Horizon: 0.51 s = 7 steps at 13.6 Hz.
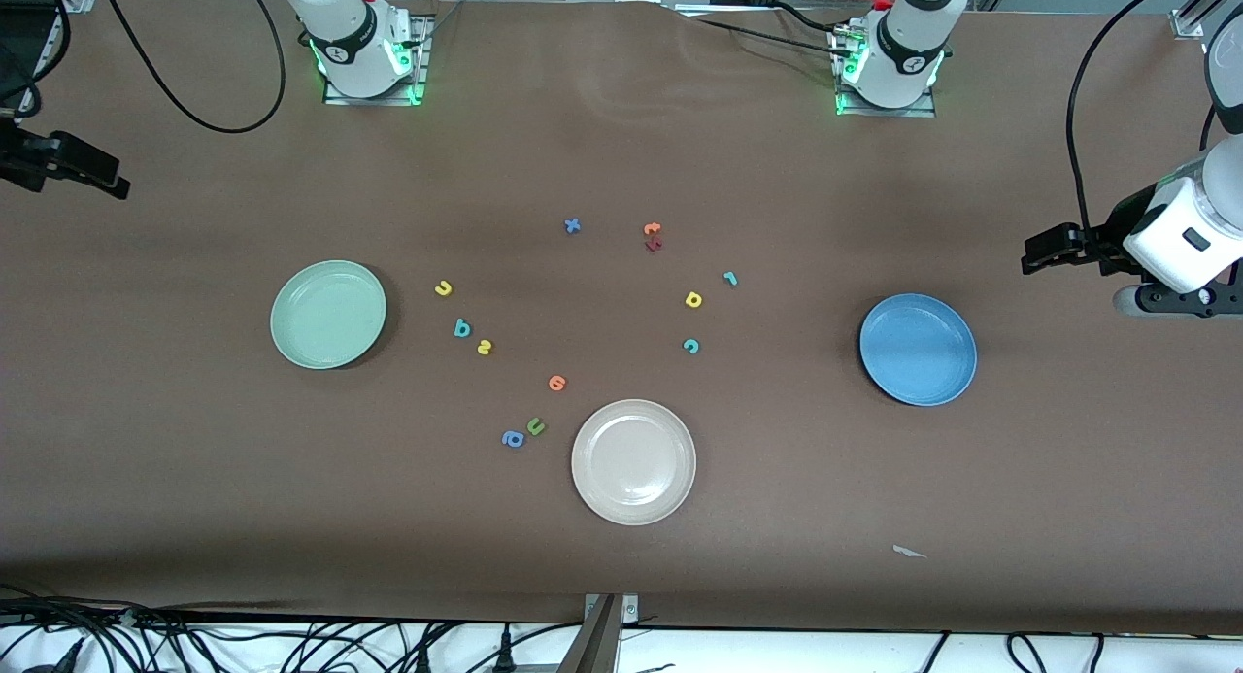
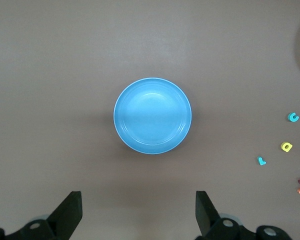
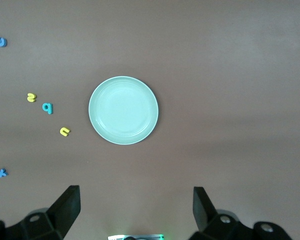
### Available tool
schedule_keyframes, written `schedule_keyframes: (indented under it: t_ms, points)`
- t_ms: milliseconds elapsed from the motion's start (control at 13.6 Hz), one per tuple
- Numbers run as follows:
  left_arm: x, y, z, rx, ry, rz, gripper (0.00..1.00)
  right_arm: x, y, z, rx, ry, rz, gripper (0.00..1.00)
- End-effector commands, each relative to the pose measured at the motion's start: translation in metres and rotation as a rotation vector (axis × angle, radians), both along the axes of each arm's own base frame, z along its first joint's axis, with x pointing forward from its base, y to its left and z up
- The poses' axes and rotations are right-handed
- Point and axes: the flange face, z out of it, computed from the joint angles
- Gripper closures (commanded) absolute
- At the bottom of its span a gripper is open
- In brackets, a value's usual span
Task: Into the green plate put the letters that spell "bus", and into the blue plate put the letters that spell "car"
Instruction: 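Reach the right gripper to the yellow 2 while the left gripper reaches the c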
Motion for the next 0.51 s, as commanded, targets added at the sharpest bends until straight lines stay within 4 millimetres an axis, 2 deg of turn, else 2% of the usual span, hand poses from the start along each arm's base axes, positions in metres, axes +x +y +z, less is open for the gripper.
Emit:
schedule_keyframes:
  t_ms: [0,73,220,293,440]
  points:
    - [-0.002,-0.002,0.000,0.012,0.005,-0.004,0.00,0.009,0.014,-0.018,-0.017,0.030,0.028,0.00]
    - [-0.002,-0.002,0.000,0.012,0.005,-0.004,0.00,0.016,0.027,-0.039,-0.008,0.081,0.053,0.00]
    - [-0.002,-0.003,0.000,0.010,0.006,-0.005,0.00,0.023,0.051,-0.060,-0.006,0.120,0.083,0.00]
    - [-0.002,-0.003,0.000,0.010,0.005,-0.005,0.00,0.031,0.073,-0.083,-0.003,0.152,0.116,0.00]
    - [-0.002,-0.006,-0.001,0.008,0.004,-0.010,0.00,0.038,0.104,-0.106,0.028,0.165,0.158,0.00]
